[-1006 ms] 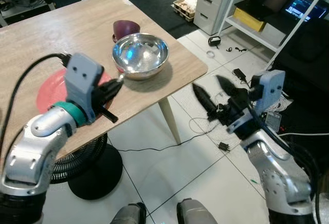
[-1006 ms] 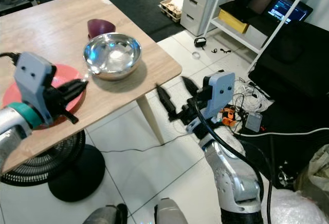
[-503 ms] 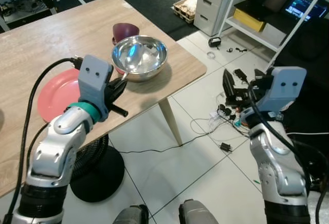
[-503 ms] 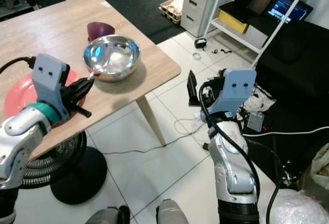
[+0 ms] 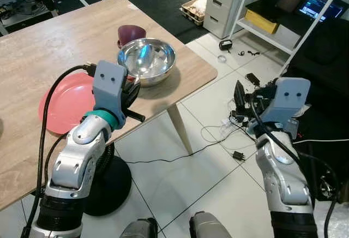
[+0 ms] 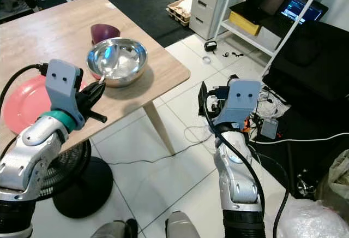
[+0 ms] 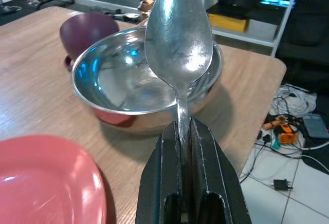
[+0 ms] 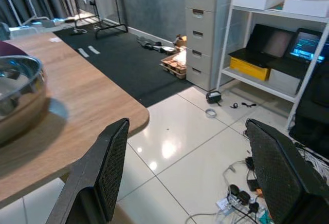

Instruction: Setting the table

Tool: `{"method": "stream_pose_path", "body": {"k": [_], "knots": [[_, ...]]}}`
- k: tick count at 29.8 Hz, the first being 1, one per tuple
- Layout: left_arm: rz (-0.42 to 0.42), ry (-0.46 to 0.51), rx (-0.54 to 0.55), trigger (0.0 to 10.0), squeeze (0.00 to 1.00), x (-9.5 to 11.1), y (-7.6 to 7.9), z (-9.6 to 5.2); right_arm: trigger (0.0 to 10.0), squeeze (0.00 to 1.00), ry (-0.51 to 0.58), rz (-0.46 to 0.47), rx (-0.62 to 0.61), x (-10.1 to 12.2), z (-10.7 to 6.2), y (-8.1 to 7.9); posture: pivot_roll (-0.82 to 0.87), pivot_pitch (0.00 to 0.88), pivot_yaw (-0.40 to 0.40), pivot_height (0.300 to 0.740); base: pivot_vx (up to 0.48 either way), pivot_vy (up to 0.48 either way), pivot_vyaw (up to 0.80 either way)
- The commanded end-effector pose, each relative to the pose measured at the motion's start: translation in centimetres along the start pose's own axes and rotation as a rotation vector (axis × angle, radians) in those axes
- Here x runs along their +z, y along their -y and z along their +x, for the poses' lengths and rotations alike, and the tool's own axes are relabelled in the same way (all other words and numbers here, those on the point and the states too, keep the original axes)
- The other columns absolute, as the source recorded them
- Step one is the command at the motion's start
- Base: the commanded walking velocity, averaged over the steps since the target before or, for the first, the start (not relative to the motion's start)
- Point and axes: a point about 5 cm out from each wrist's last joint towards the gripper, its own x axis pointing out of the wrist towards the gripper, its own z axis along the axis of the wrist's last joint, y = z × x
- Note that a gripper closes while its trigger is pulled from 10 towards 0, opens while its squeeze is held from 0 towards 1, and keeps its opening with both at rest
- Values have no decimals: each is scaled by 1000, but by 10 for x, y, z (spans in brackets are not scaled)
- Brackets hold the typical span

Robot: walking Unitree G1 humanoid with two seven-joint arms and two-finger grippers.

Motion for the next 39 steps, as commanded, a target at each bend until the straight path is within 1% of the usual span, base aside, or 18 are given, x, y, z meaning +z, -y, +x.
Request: {"method": "stream_pose_path", "body": {"k": [1,5,16,39], "knots": [[9,-16,19,10000,0,-5,-2,-1,10000,0,-8,1,-6,-3,-1,0,-161,0,90,740,0,0,0],[4,-19,31,10000,0,-5,0,1,10000,0,-11,-3,-22,-6,-2,0,-161,0,93,740,0,0,0],[5,-18,55,10000,0,-5,-1,3,10000,0,-19,4,-26,-9,-1,-2,-153,0,89,740,0,0,0],[17,-14,59,10000,0,-4,-2,8,10000,0,-33,16,-28,-12,-1,-3,-154,0,87,740,0,0,-800]]}}
